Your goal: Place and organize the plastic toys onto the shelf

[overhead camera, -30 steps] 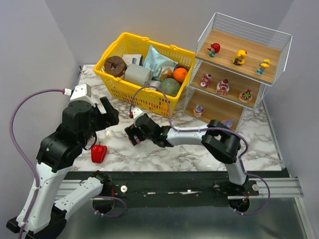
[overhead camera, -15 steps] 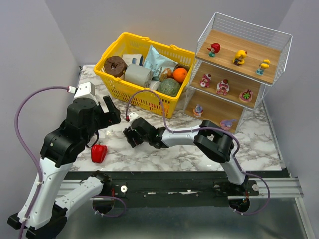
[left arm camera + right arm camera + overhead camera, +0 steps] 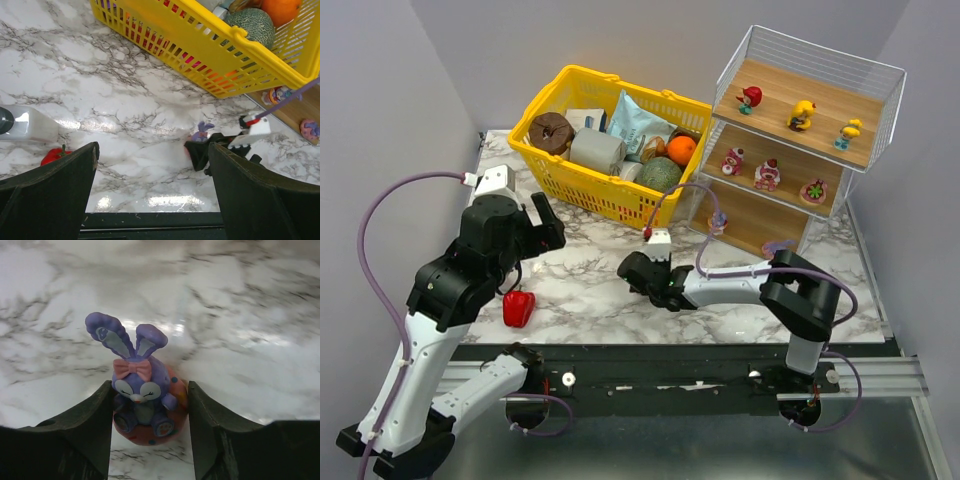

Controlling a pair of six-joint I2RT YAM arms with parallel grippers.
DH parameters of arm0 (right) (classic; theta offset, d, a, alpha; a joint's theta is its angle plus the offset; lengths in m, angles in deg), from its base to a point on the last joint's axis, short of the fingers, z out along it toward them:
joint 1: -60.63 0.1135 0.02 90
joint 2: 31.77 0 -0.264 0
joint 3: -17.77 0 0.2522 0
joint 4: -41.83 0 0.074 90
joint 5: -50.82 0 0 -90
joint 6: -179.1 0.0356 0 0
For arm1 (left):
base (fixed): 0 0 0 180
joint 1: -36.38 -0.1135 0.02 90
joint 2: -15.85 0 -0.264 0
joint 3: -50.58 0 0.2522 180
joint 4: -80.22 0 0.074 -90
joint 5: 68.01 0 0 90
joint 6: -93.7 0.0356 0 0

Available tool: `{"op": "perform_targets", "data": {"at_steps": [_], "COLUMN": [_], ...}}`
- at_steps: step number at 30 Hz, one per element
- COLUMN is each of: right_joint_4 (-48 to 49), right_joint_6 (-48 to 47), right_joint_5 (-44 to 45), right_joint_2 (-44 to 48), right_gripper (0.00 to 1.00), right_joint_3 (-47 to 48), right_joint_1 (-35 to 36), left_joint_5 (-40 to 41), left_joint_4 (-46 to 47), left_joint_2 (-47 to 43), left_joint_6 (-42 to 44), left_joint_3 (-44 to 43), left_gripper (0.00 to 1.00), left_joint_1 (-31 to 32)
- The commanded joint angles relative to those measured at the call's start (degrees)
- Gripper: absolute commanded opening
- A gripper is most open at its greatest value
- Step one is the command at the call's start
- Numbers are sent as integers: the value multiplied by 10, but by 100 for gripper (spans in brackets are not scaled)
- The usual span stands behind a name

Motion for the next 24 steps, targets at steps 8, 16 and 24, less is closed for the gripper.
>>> {"op": "perform_targets", "data": {"at_steps": [8, 16, 24], "right_joint_4": [-379, -236, -154], "right_joint_6": [356, 270, 217], "right_joint_5": [193, 202, 175], "right_joint_2": [56, 126, 130], "right_gripper": [8, 8, 23], "right_joint_3": [-88, -201, -238], "right_joint_1": [-28, -69, -86], "left_joint_5": [-39, -45, -44], "left_joint_4": [22, 30, 34], "left_joint_2": [-3, -4, -2], "left_joint_6": [-4, -6, -6], "left_joint_3": [27, 39, 47], "left_gripper": [99, 99, 99], "left_joint_1": [3, 3, 3]}}
